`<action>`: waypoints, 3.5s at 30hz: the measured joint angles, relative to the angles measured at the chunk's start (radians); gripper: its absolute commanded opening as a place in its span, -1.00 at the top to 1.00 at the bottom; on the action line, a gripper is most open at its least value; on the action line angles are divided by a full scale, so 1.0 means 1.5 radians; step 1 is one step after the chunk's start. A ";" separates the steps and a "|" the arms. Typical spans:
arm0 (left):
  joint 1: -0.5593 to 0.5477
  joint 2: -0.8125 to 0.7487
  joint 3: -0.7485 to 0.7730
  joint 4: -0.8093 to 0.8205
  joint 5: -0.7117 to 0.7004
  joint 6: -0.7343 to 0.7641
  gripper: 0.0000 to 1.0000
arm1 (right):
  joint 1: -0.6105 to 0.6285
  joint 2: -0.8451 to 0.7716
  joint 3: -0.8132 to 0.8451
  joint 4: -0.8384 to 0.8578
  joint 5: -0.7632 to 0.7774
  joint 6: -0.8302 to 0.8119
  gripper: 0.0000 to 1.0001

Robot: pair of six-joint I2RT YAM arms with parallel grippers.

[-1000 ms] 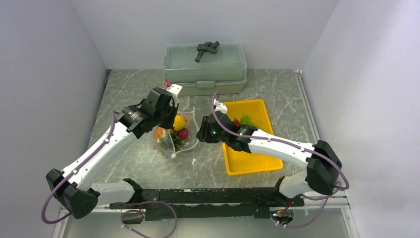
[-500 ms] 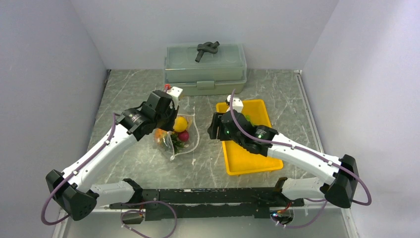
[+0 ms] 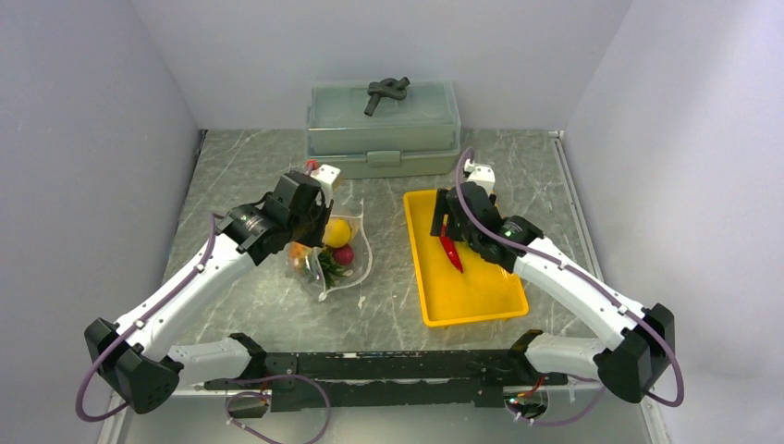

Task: Place the food in the zip-top bag and seal the zipper
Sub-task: Pick up the fake fruit from the bin, then place the fake fruit in the zipper food storage bag.

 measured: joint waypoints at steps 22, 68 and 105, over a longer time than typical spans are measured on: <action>0.000 0.000 -0.003 0.000 -0.007 0.002 1.00 | -0.167 0.210 -0.012 0.004 -0.025 -0.073 -0.67; 0.000 0.011 -0.003 0.000 -0.023 0.002 1.00 | -0.215 0.441 0.109 0.035 -0.010 -0.133 0.35; 0.000 0.012 -0.003 0.000 -0.022 0.002 1.00 | -0.206 -0.030 0.008 0.086 -0.198 -0.094 0.73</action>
